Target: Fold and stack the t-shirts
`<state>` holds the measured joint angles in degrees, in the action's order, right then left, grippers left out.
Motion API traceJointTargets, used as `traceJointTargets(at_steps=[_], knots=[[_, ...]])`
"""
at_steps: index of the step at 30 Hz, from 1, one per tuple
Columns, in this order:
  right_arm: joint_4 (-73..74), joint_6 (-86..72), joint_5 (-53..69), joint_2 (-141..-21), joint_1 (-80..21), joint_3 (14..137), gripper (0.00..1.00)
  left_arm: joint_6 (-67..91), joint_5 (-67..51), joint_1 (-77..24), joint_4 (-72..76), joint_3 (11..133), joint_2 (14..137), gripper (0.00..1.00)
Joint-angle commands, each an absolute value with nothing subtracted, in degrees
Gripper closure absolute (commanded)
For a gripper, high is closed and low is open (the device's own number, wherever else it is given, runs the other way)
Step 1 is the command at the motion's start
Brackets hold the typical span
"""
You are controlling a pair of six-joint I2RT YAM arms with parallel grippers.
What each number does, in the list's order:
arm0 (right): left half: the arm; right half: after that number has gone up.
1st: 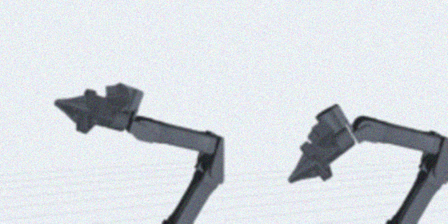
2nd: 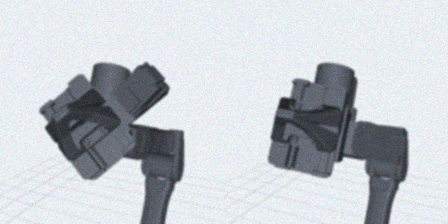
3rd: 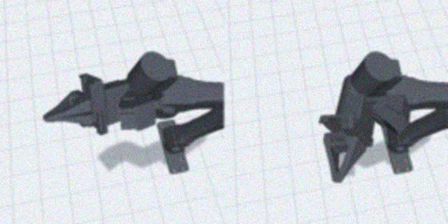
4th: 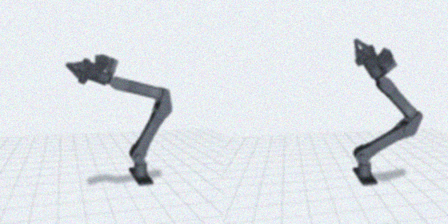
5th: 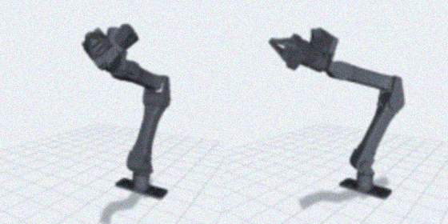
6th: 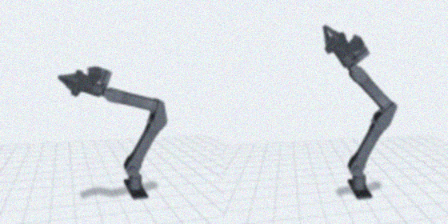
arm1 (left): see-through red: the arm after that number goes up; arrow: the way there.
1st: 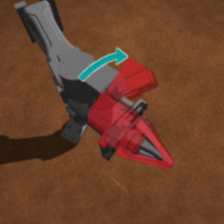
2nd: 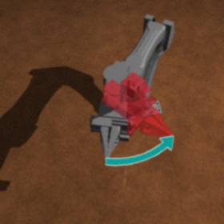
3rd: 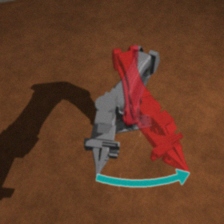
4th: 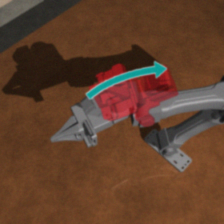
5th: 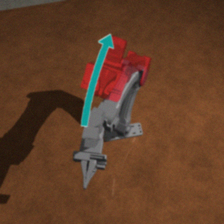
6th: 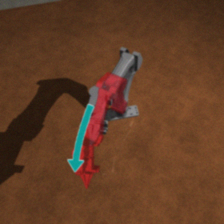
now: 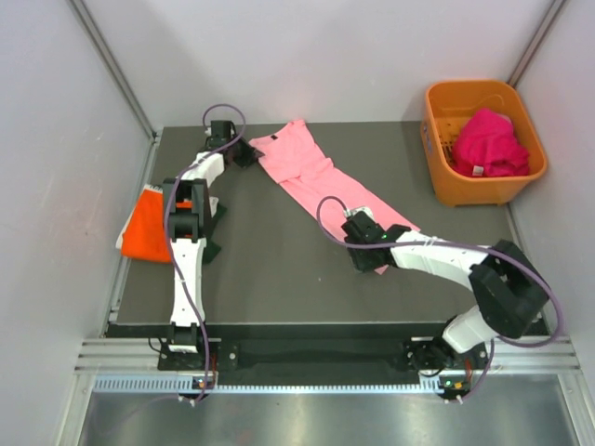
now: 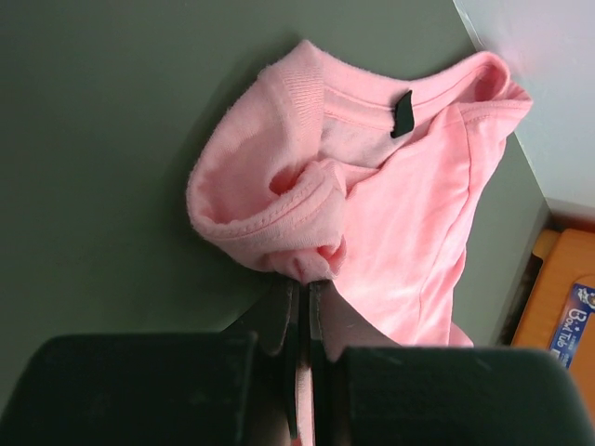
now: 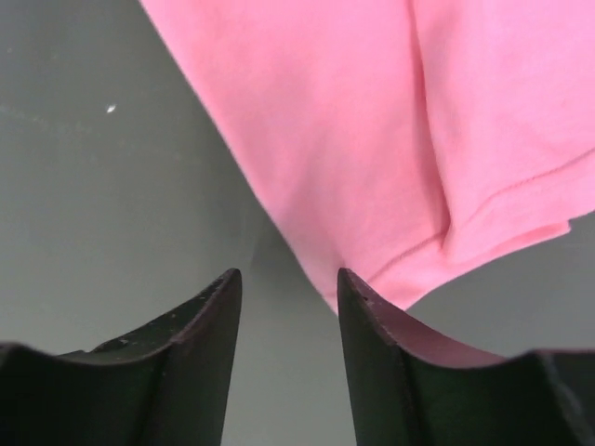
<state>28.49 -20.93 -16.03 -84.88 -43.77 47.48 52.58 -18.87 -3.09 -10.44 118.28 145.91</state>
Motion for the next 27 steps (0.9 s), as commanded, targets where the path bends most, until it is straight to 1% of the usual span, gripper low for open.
traceJointTargets(at_steps=[1, 3, 7, 9, 10, 11, 12, 13, 16, 18, 20, 21, 22, 25, 26, 27], knots=[[30.40, -20.04, -21.35, -88.07, -44.56, 51.94, 0.55, 51.94, -19.33, -2.90, -11.60, 119.36, 148.45, 1.00], [31.46, -20.47, -22.76, -89.21, -44.56, 52.56, 0.57, 51.77, -19.42, -2.90, -11.78, 119.27, 148.27, 1.00], [32.96, -21.01, -23.47, -91.40, -44.56, 53.96, 0.55, 51.24, -19.16, -2.81, -11.78, 118.48, 147.66, 1.00], [33.48, -21.36, -23.20, -94.03, -44.56, 54.23, 0.58, 51.33, -19.07, -2.73, -11.51, 117.95, 147.66, 1.00], [33.49, -21.53, -22.94, -94.48, -44.56, 54.14, 0.61, 51.42, -19.07, -2.72, -11.34, 117.78, 147.74, 1.00], [33.49, -21.71, -22.85, -94.74, -44.56, 54.05, 0.71, 51.42, -19.16, -2.72, -11.16, 117.77, 147.83, 1.00], [33.49, -21.88, -22.59, -95.01, -44.73, 53.88, 0.77, 51.50, -19.16, -2.72, -11.08, 117.51, 148.01, 1.00], [33.49, -21.80, -21.98, -94.92, -44.82, 53.53, 0.88, 51.68, -19.33, -2.72, -10.99, 117.42, 148.01, 1.00], [33.66, -22.41, -20.05, -94.05, -47.09, 52.82, 1.00, 51.68, -19.34, -2.72, -10.81, 117.42, 148.18, 1.00], [34.01, -23.99, -18.29, -93.69, -49.47, 53.17, 1.00, 51.77, -19.51, -2.72, -10.72, 117.33, 148.18, 1.00], [34.71, -26.96, -16.00, -94.13, -55.09, 54.57, 1.00, 51.77, -19.95, -2.72, -10.63, 117.33, 148.10, 1.00], [35.06, -27.94, -14.95, -94.65, -57.46, 57.19, 1.00, 51.68, -20.13, -2.72, -10.63, 117.25, 148.10, 1.00], [35.50, -28.99, -13.55, -96.22, -62.18, 59.04, 1.00, 51.59, -20.30, -2.72, -10.63, 117.33, 148.10, 1.00], [35.42, -31.72, -8.90, -100.26, -70.63, 67.92, 1.00, 50.37, -19.87, -2.90, -11.86, 117.42, 147.92, 1.00], [35.33, -32.42, -7.83, -101.24, -72.06, 70.29, 1.00, 49.93, -18.99, -2.99, -12.47, 117.60, 147.75, 1.00], [34.90, -32.52, -6.43, -102.12, -73.29, 74.49, 0.96, 49.49, -18.90, -3.16, -12.65, 117.51, 147.66, 1.00]])
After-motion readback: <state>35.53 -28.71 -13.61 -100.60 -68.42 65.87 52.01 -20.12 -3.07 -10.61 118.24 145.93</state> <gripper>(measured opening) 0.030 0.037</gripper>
